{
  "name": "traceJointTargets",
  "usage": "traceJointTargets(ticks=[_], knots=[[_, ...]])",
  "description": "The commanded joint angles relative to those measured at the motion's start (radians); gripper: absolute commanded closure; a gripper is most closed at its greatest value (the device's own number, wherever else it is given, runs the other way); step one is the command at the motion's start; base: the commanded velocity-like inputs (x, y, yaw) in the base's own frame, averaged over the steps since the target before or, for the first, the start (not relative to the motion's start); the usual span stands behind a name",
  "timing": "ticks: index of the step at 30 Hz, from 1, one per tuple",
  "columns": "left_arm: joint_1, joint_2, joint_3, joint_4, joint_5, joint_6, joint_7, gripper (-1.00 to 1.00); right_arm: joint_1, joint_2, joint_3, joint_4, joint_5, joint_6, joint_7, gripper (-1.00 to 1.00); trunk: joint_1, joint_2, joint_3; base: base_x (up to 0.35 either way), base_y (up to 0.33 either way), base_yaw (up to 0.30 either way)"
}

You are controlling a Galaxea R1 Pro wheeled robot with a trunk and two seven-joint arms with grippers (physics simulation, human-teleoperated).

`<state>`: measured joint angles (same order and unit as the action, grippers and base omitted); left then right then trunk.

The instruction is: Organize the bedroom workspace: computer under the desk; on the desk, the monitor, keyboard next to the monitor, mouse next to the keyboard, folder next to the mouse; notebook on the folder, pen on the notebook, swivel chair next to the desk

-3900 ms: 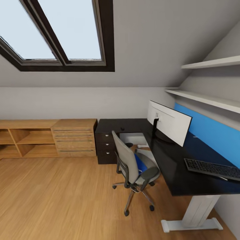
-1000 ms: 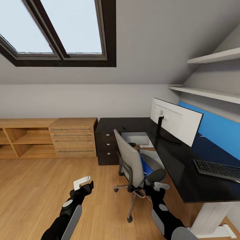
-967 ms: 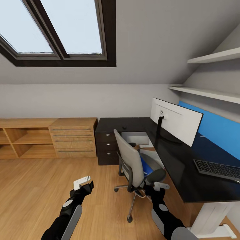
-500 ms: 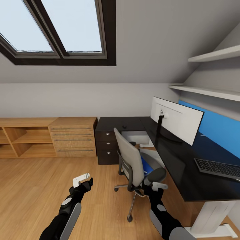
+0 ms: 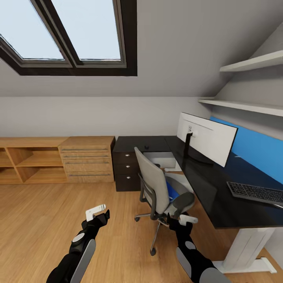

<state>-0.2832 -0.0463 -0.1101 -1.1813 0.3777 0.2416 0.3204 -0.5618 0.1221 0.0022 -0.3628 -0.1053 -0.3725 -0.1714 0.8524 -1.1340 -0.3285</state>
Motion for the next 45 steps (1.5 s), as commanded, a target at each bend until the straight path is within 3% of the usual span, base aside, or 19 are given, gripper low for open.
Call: traceJointTargets(ticks=[1, 10, 13, 17, 19, 20, 22, 25, 28, 31, 36, 39, 45], knots=[[-0.001, 0.000, -0.001, -0.002, 0.009, 0.003, 0.008, -1.00, -0.001, 0.000, 0.001, 0.001, -0.010, -0.005, 0.001, -1.00, 0.004, -0.008, -0.004, -0.016, 0.000, 0.000], [-0.001, -0.004, -0.004, 0.023, 0.012, 0.003, 0.008, -1.00, -0.001, -0.001, 0.003, 0.035, -0.003, -0.005, 0.002, -1.00, 0.038, -0.071, -0.033, -0.001, 0.000, 0.000], [-0.001, -0.004, -0.004, 0.039, 0.014, 0.007, 0.008, -1.00, -0.016, -0.004, 0.004, 0.058, 0.009, 0.027, -0.008, -1.00, 0.050, -0.092, -0.042, 0.000, 0.000, 0.000], [-0.006, -0.015, -0.006, 0.069, 0.016, 0.010, 0.012, -1.00, -0.119, -0.005, 0.003, 0.062, 0.009, 0.160, -0.034, -1.00, 0.065, -0.120, -0.055, 0.000, 0.000, 0.000], [-0.063, -0.053, -0.006, 0.100, 0.016, 0.024, 0.013, -1.00, -0.186, -0.002, 0.000, 0.061, 0.004, 0.255, -0.042, -1.00, 0.073, -0.134, -0.061, 0.000, 0.000, 0.000], [-0.082, -0.062, -0.006, 0.114, 0.016, 0.034, 0.013, -1.00, -0.193, -0.002, 0.000, 0.060, 0.003, 0.267, -0.043, -1.00, 0.077, -0.141, -0.064, 0.000, 0.000, 0.000], [-0.169, -0.087, -0.006, 0.183, 0.018, 0.106, 0.010, -1.00, -0.212, 0.000, -0.001, 0.060, 0.001, 0.296, -0.045, -1.00, 0.084, -0.155, -0.070, 0.000, 0.000, 0.000], [-0.235, -0.098, -0.005, 0.255, 0.029, 0.164, 0.005, -1.00, -0.220, 0.000, -0.002, 0.065, 0.000, 0.308, -0.046, -1.00, 0.096, -0.176, -0.080, 0.000, 0.000, 0.000], [-0.270, -0.103, -0.004, 0.348, 0.071, 0.171, 0.001, -1.00, -0.224, -0.001, 0.001, 0.079, 0.007, 0.310, -0.046, -1.00, 0.107, -0.197, -0.089, 0.000, 0.000, 0.000], [-0.279, -0.097, -0.003, 0.385, 0.088, 0.151, 0.000, -1.00, -0.225, -0.003, 0.000, 0.089, 0.010, 0.311, -0.045, -1.00, 0.119, -0.218, -0.098, 0.000, 0.000, 0.000], [-0.282, -0.032, -0.003, 0.390, 0.098, 0.135, 0.001, -1.00, -0.225, -0.001, -0.001, 0.094, 0.012, 0.308, -0.046, -1.00, 0.138, -0.253, -0.114, 0.000, 0.000, 0.000], [-0.283, -0.026, -0.004, 0.368, 0.098, 0.121, 0.004, -1.00, -0.224, -0.001, -0.001, 0.094, 0.012, 0.308, -0.045, -1.00, 0.150, -0.274, -0.124, 0.000, 0.000, 0.000], [-0.283, -0.022, -0.006, 0.350, 0.094, -0.025, 0.005, -1.00, -0.224, -0.002, -0.001, 0.092, 0.012, 0.303, -0.045, -1.00, 0.173, -0.316, -0.142, 0.000, 0.000, 0.000]])
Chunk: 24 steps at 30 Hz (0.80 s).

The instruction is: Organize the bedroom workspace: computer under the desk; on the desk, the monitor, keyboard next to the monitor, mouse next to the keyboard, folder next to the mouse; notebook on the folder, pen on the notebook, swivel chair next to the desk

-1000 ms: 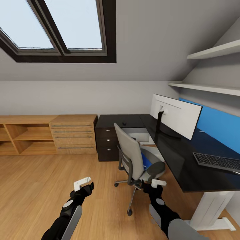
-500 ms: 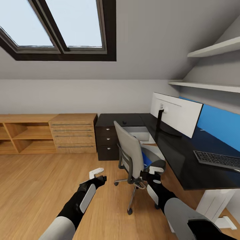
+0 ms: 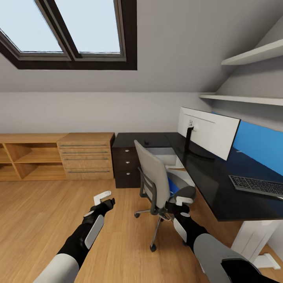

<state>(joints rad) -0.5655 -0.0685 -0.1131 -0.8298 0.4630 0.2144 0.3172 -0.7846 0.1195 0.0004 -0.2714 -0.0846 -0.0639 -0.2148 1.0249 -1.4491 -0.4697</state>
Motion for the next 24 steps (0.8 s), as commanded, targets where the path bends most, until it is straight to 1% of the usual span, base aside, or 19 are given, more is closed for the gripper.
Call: traceJointTargets(ticks=[1, 4, 10, 13, 14, 15, 16, 20, 24], knots=[[-0.001, 0.001, -0.003, -0.002, 0.009, -0.007, 0.008, -1.00, -0.001, 0.000, 0.000, 0.001, -0.009, -0.006, -0.002, -1.00, 0.004, -0.008, -0.004, 0.000, 0.000, 0.000], [-0.001, 0.001, -0.003, -0.004, 0.008, -0.032, 0.009, -1.00, -0.001, -0.002, 0.000, 0.000, -0.009, -0.006, -0.001, -1.00, 0.015, -0.029, -0.014, 0.000, 0.000, 0.000], [-0.001, 0.001, -0.003, -0.004, 0.009, -0.042, 0.018, -1.00, -0.001, -0.004, 0.000, 0.001, -0.009, -0.007, 0.001, -1.00, 0.038, -0.071, -0.033, 0.000, 0.000, 0.000], [-0.001, 0.001, -0.003, -0.004, 0.008, -0.044, 0.046, -1.00, -0.001, -0.004, 0.000, 0.001, -0.009, -0.007, 0.001, -1.00, 0.050, -0.092, -0.042, 0.000, 0.000, 0.000], [-0.001, 0.001, -0.003, -0.005, 0.009, -0.050, 0.077, -1.00, -0.001, -0.004, 0.000, 0.001, -0.009, -0.007, 0.001, -1.00, 0.054, -0.099, -0.045, 0.000, 0.000, 0.000], [0.000, 0.000, -0.003, -0.006, 0.009, -0.070, 0.108, -1.00, -0.001, -0.004, 0.000, 0.001, -0.009, -0.007, 0.001, -1.00, 0.058, -0.106, -0.048, 0.000, 0.000, 0.000], [0.001, 0.000, -0.003, -0.006, 0.010, -0.092, 0.125, -1.00, -0.001, -0.004, 0.000, 0.001, -0.009, -0.007, 0.002, -1.00, 0.061, -0.113, -0.051, 0.000, 0.000, 0.000], [0.001, -0.002, -0.006, -0.005, 0.008, -0.129, 0.148, -1.00, -0.001, -0.004, 0.000, 0.002, -0.009, -0.007, 0.002, -1.00, 0.077, -0.141, -0.064, 0.000, 0.000, 0.000], [0.001, -0.004, -0.012, -0.004, 0.006, -0.143, 0.152, -1.00, -0.001, -0.004, 0.000, 0.002, -0.009, -0.007, 0.002, -1.00, 0.092, -0.169, -0.076, 0.000, 0.000, 0.000]])
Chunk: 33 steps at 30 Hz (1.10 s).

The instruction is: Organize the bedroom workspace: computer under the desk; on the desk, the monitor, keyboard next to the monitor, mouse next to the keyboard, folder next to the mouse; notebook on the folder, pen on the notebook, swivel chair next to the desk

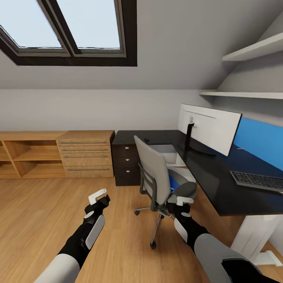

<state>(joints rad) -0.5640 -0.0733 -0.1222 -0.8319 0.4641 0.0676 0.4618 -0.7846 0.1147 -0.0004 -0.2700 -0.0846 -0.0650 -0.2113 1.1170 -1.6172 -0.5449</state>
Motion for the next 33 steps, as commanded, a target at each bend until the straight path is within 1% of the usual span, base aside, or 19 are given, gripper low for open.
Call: traceJointTargets(ticks=[1, 6, 11, 14, 20, 21, 22, 25, 27, 29, 33], knots=[[-0.001, 0.000, -0.005, 0.001, 0.006, -0.024, 0.008, -1.00, -0.001, -0.001, 0.000, 0.001, -0.009, -0.006, -0.001, -1.00, 0.004, -0.008, -0.004, 0.000, 0.000, 0.000], [0.000, 0.000, -0.005, 0.011, 0.007, -0.053, 0.007, -1.00, -0.001, -0.001, 0.000, 0.001, -0.009, -0.006, -0.002, -1.00, 0.023, -0.043, -0.020, 0.000, 0.000, 0.000], [0.000, 0.001, -0.005, 0.024, 0.007, -0.059, 0.006, -1.00, -0.001, -0.001, 0.000, 0.000, -0.009, -0.006, -0.002, -1.00, 0.023, -0.043, -0.020, 0.000, 0.000, 0.000], [0.000, 0.005, -0.005, 0.026, 0.006, -0.049, 0.004, -1.00, -0.001, -0.001, 0.000, 0.000, -0.009, -0.006, -0.002, -1.00, 0.023, -0.043, -0.020, 0.000, 0.000, 0.000], [0.000, 0.005, -0.005, 0.040, 0.007, -0.045, 0.002, -1.00, 0.000, -0.001, 0.000, -0.002, -0.009, -0.009, -0.001, -1.00, 0.023, -0.043, -0.020, 0.000, 0.000, 0.000], [0.000, -0.001, -0.011, 0.046, 0.001, -0.051, 0.000, -1.00, 0.001, -0.007, -0.001, -0.008, -0.009, -0.015, -0.002, -1.00, 0.023, -0.043, -0.020, 0.000, 0.000, 0.000], [0.003, -0.001, -0.017, 0.051, 0.001, -0.057, 0.004, -1.00, 0.001, -0.007, -0.003, -0.014, -0.010, -0.021, -0.005, -1.00, 0.023, -0.043, -0.020, 0.000, 0.000, 0.000], [0.003, -0.001, -0.033, 0.068, 0.001, -0.074, 0.004, -1.00, 0.001, -0.007, -0.003, -0.023, -0.010, -0.032, -0.005, -1.00, 0.023, -0.043, -0.020, 0.000, 0.000, 0.000], [0.004, 0.001, -0.040, 0.080, 0.004, -0.083, 0.006, -1.00, 0.001, -0.002, -0.003, -0.023, -0.010, -0.028, -0.005, -1.00, 0.023, -0.043, -0.020, 0.000, 0.000, 0.000], [0.006, 0.011, -0.029, 0.091, 0.004, -0.072, 0.006, -1.00, 0.001, -0.004, -0.003, -0.023, -0.010, -0.026, -0.006, -1.00, 0.023, -0.043, -0.020, 0.000, 0.000, 0.000], [0.007, 0.030, -0.006, 0.113, -0.003, -0.049, 0.005, -1.00, 0.002, -0.019, -0.003, -0.023, -0.014, -0.023, -0.004, -1.00, 0.023, -0.043, -0.020, 0.000, 0.000, 0.000]])
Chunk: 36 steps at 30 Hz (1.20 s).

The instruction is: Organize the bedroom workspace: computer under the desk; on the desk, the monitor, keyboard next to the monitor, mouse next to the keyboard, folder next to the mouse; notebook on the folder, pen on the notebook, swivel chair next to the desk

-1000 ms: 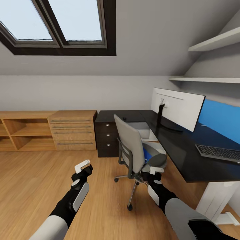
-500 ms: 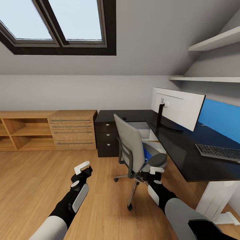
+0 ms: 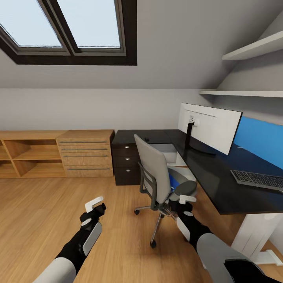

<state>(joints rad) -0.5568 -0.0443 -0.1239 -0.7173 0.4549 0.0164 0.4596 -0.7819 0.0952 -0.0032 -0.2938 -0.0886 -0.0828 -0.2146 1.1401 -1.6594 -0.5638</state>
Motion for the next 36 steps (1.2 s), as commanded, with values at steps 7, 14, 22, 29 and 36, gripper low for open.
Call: traceJointTargets(ticks=[7, 14, 22, 29, 36], knots=[[0.000, 0.010, 0.036, 0.013, 0.004, 0.014, 0.008, -1.00, -0.001, -0.010, 0.000, 0.001, -0.011, -0.005, 0.000, -1.00, 0.019, -0.036, -0.017, 0.000, 0.000, 0.000], [0.000, 0.011, 0.056, 0.011, 0.004, 0.016, 0.008, -1.00, 0.000, -0.012, 0.000, 0.001, -0.011, -0.005, 0.000, -1.00, 0.046, -0.085, -0.039, 0.000, 0.000, 0.000], [0.000, 0.011, 0.056, 0.010, 0.004, 0.016, 0.008, -1.00, 0.000, -0.012, 0.000, 0.001, -0.011, -0.005, 0.000, -1.00, 0.077, -0.141, -0.064, 0.000, 0.000, 0.000], [0.000, 0.011, 0.056, 0.010, 0.004, 0.016, 0.008, -1.00, 0.000, -0.012, 0.000, 0.001, -0.012, -0.007, 0.000, -1.00, 0.103, -0.190, -0.086, 0.000, 0.000, 0.000], [0.000, 0.011, 0.056, 0.010, 0.003, 0.015, 0.008, -1.00, 0.001, -0.007, -0.003, -0.056, -0.018, -0.027, -0.002, -1.00, 0.130, -0.239, -0.108, 0.000, 0.000, 0.000]])
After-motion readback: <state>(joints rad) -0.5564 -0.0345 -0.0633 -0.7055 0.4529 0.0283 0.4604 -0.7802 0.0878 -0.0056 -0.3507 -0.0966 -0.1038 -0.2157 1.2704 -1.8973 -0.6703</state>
